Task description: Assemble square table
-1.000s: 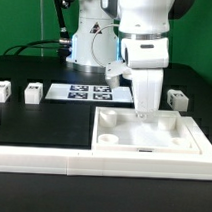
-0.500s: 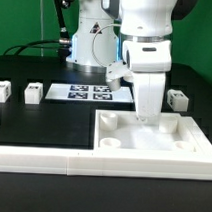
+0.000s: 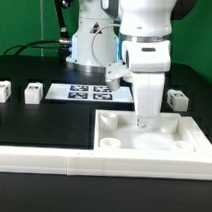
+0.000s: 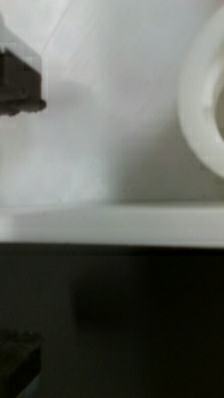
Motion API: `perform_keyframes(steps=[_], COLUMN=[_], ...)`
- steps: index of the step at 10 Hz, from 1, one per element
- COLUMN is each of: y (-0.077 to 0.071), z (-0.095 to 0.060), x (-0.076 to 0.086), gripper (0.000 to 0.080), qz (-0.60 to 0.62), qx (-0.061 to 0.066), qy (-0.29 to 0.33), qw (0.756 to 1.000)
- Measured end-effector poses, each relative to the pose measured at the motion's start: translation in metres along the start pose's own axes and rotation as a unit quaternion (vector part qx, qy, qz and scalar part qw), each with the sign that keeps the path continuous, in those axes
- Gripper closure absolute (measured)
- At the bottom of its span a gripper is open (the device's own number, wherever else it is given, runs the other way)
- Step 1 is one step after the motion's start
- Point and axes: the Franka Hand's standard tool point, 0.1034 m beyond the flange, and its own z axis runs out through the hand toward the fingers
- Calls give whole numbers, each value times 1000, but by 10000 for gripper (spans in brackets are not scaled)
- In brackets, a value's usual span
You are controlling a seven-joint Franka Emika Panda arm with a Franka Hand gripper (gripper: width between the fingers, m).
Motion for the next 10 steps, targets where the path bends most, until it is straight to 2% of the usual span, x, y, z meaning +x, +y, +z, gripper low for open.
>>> perform_keyframes(steps=[3,4,6,8,10], y=[0,0,-15,-32,-32], z=[0,-3,-26,-39,-37], x=[-1,1,6,18,18], gripper=[155,151,150,150,150], qz=[1,26,92,174,182], qx=[0,-8,-42,-59,-57], qy=[0,2,7,15,15], qw=[1000,1000,995,983,981])
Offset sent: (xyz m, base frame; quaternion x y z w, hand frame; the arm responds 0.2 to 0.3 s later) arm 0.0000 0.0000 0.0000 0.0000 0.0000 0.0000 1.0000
